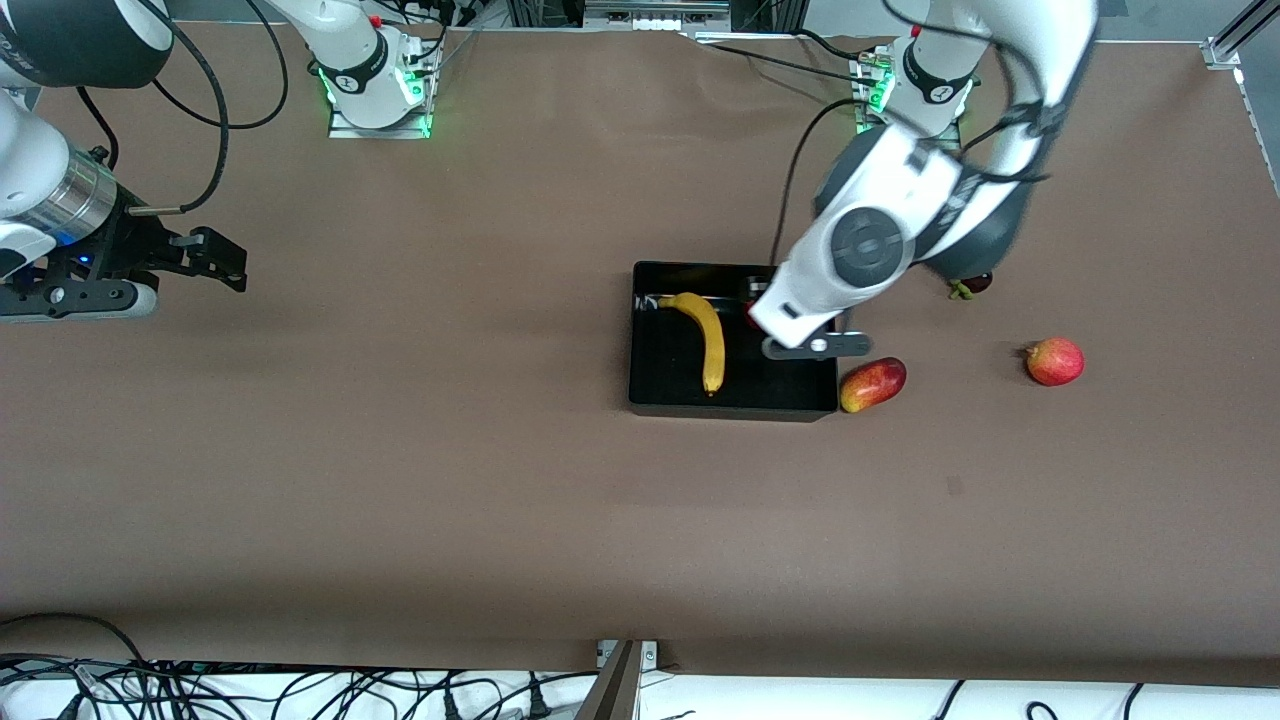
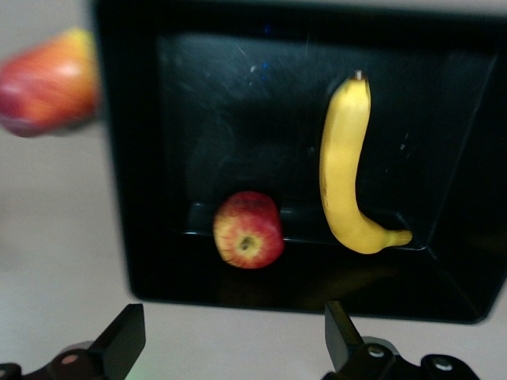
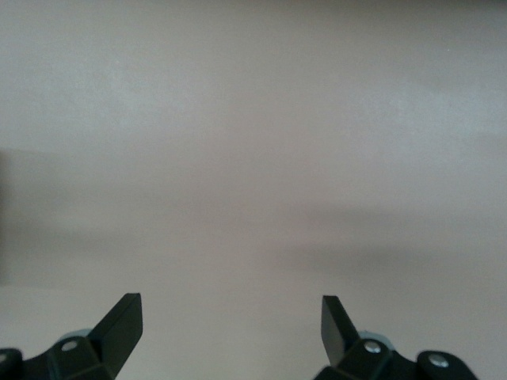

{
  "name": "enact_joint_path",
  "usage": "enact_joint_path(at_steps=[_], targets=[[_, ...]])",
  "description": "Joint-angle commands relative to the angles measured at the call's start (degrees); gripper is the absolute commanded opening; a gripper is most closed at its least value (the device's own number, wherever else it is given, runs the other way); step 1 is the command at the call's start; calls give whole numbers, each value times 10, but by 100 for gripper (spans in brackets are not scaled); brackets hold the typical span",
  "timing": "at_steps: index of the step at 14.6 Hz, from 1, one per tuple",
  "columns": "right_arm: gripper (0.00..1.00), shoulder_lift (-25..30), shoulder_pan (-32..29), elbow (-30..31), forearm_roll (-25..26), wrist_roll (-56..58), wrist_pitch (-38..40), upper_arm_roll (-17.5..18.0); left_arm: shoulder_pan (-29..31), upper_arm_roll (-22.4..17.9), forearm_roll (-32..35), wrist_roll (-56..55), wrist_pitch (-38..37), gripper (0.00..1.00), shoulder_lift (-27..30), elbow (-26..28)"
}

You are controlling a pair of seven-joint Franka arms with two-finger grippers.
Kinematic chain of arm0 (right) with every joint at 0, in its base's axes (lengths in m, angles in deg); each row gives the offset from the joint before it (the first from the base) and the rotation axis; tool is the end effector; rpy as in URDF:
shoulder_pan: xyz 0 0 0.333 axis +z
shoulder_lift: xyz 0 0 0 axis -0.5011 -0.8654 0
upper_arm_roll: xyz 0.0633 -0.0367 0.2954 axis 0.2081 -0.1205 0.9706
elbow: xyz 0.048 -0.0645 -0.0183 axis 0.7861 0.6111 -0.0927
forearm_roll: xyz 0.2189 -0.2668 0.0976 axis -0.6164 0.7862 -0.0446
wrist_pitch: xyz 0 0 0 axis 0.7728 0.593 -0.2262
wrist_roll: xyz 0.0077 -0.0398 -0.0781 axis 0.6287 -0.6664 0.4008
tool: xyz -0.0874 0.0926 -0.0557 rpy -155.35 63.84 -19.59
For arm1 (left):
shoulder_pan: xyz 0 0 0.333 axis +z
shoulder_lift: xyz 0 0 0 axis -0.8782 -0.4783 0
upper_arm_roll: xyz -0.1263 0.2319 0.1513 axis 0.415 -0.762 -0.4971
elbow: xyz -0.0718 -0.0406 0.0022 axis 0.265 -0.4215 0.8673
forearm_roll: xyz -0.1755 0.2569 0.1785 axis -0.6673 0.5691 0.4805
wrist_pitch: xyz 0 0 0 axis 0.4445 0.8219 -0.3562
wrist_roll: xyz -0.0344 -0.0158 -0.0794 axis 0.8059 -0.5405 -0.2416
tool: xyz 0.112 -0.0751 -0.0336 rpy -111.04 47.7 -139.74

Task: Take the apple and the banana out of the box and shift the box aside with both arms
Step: 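Lower the left gripper and grasp the red apple in the box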

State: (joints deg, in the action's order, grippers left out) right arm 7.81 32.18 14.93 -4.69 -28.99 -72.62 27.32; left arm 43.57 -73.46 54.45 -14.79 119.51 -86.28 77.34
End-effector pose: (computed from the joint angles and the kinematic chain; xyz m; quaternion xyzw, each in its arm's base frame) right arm 0.5517 0.0562 0.5343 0.9991 0.0338 -0.0092 0.0233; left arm 0.4992 -0.3126 0.3058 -0.9849 -0.0224 0.1709 0.0138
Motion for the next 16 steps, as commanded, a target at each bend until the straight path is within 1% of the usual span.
enact_joint_path(at_steps=[1, 3, 5, 7, 11, 12, 13, 15, 16], targets=[[100, 4, -4, -5, 4, 8, 13, 4, -9, -3, 13, -7, 71, 100, -12, 51], [100, 5, -4, -5, 4, 8, 14, 4, -16, -4, 21, -7, 143, 100, -12, 109], [100, 5, -4, -5, 4, 8, 14, 5, -15, -4, 47, -7, 196, 100, -15, 143], [100, 5, -4, -5, 4, 8, 15, 5, -15, -3, 64, -7, 208, 100, -24, 149], [100, 5, -4, -5, 4, 7, 15, 5, -20, -3, 68, -4, 237, 100, -56, 150], [100, 5, -4, -5, 3, 7, 15, 5, -20, -3, 75, -1, 239, 91, -59, 150], [100, 5, -4, -5, 4, 8, 15, 5, -20, -3, 77, 0, 237, 62, -57, 149], [100, 5, -4, -5, 4, 8, 15, 5, -20, -3, 77, 2, 232, 34, -52, 141], [100, 5, -4, -4, 4, 8, 15, 5, -17, -3, 78, 3, 228, 28, -41, 139]])
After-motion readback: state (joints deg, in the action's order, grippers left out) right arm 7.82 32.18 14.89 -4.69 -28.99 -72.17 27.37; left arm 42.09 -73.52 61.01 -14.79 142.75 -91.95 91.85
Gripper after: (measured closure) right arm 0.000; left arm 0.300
